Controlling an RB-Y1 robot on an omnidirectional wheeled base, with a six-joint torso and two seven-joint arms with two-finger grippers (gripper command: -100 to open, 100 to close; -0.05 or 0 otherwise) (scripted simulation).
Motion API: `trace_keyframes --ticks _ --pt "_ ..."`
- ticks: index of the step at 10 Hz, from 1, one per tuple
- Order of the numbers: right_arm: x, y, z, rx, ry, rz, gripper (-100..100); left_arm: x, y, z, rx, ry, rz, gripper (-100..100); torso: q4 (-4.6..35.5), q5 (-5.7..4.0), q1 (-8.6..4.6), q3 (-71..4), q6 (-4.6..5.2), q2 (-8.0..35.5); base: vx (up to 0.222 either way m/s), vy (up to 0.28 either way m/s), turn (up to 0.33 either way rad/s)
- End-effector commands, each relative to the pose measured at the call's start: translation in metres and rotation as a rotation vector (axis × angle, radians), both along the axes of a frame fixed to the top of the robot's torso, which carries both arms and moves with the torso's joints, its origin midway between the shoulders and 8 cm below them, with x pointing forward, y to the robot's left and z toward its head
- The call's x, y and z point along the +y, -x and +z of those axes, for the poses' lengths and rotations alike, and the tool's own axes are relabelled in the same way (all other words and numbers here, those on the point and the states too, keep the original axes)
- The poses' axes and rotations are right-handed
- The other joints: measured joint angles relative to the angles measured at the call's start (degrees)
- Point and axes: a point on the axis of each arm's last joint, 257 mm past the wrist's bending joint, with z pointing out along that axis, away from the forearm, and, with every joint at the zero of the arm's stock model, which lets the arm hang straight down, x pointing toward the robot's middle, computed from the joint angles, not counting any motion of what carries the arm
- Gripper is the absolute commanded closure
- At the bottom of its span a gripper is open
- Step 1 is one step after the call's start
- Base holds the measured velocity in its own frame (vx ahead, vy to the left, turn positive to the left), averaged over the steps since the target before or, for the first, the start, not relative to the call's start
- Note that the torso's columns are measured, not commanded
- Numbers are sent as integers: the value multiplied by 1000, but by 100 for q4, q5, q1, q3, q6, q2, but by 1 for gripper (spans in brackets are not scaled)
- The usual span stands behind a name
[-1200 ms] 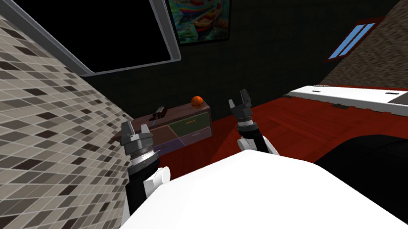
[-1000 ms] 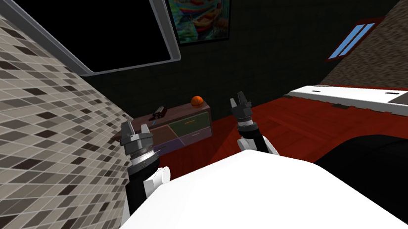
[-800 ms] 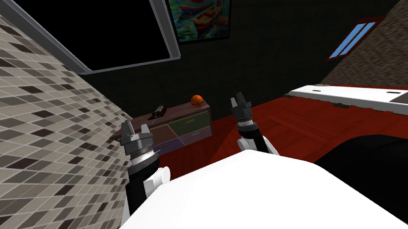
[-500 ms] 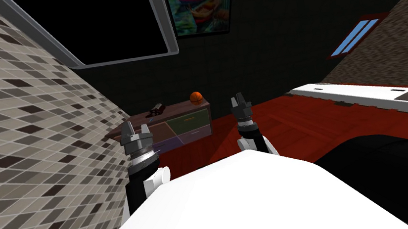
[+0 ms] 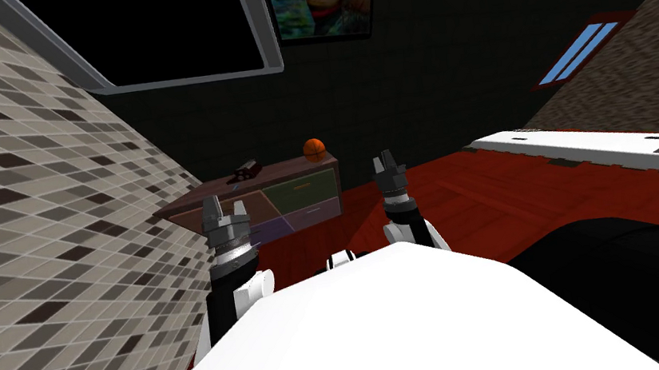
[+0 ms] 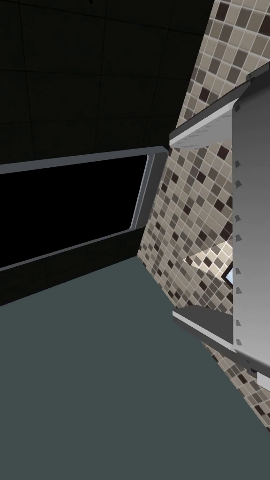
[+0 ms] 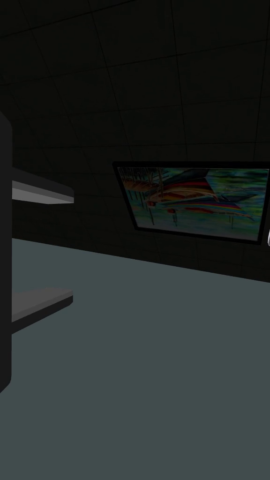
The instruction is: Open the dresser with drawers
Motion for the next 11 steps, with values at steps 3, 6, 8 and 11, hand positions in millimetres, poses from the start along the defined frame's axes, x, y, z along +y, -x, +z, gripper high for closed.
trace_keyframes --ticks 3,6,8,11 --pt "0 0 0 0 0 0 0 -4 -21 -31 65 -63 -23 -100 25 -1 -2 -27 0 26 78 6 -13" --pt "0 0 0 0 0 0 0 -1 -36 -57 114 -88 -27 -100 28 -2 -5 -21 0 37 77 -3 -15" --pt "0 0 0 0 0 0 0 0 -41 -66 131 -93 -27 -100 26 0 -1 -26 0 30 80 -1 -10" --pt "0 0 0 0 0 0 0 4 -55 -94 180 -106 -24 -100 28 0 -2 -22 0 34 73 3 -16"
